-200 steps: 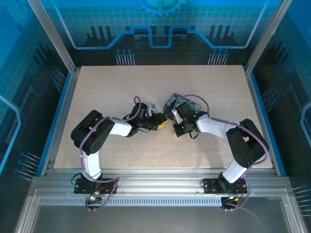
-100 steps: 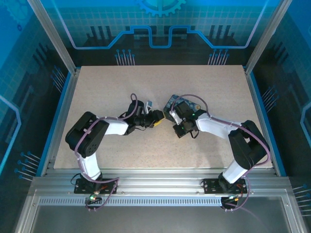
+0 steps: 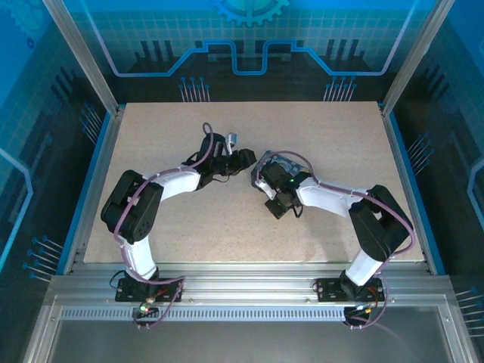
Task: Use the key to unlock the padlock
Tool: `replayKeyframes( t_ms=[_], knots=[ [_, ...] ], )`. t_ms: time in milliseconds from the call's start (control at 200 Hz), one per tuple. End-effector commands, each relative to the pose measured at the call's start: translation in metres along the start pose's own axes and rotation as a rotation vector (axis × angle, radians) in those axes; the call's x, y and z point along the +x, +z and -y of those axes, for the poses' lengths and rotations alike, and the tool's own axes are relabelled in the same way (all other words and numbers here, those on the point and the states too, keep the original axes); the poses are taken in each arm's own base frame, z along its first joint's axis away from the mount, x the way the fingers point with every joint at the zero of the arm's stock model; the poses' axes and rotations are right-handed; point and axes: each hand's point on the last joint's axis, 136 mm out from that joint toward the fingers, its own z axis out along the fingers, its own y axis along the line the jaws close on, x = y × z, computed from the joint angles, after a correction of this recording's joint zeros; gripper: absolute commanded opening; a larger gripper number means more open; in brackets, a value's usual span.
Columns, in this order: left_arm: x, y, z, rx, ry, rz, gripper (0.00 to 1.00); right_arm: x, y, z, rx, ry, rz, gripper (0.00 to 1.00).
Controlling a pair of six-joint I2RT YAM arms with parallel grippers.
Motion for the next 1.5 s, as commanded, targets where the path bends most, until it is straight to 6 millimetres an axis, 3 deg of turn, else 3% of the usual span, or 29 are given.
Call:
replayKeyframes(
  t_ms=[0, 480, 705, 896, 1281, 1496],
  knots=[
    [0.005, 0.007, -0.018, -0.061, 0.006, -0.032, 0.49, 0.000, -0.004, -0.002, 0.019, -0.040, -0.006, 0.00],
    [0.022, 0.005, -0.029, -0.059, -0.014, -0.070, 0.50, -0.006, -0.007, 0.005, 0.090, -0.107, 0.009, 0.00],
    [0.032, 0.004, -0.029, -0.041, -0.030, -0.084, 0.50, -0.021, -0.007, -0.007, 0.056, -0.157, 0.032, 0.00],
    [0.044, -0.011, -0.033, -0.033, -0.036, -0.074, 0.53, -0.026, -0.005, -0.013, 0.025, -0.172, 0.038, 0.00],
    [0.067, -0.045, -0.042, -0.036, -0.039, -0.057, 0.54, -0.015, -0.006, -0.018, 0.008, -0.182, 0.040, 0.00],
    [0.083, -0.058, -0.048, -0.030, -0.060, -0.063, 0.55, -0.028, -0.010, -0.029, -0.018, -0.230, 0.102, 0.00]
  ],
)
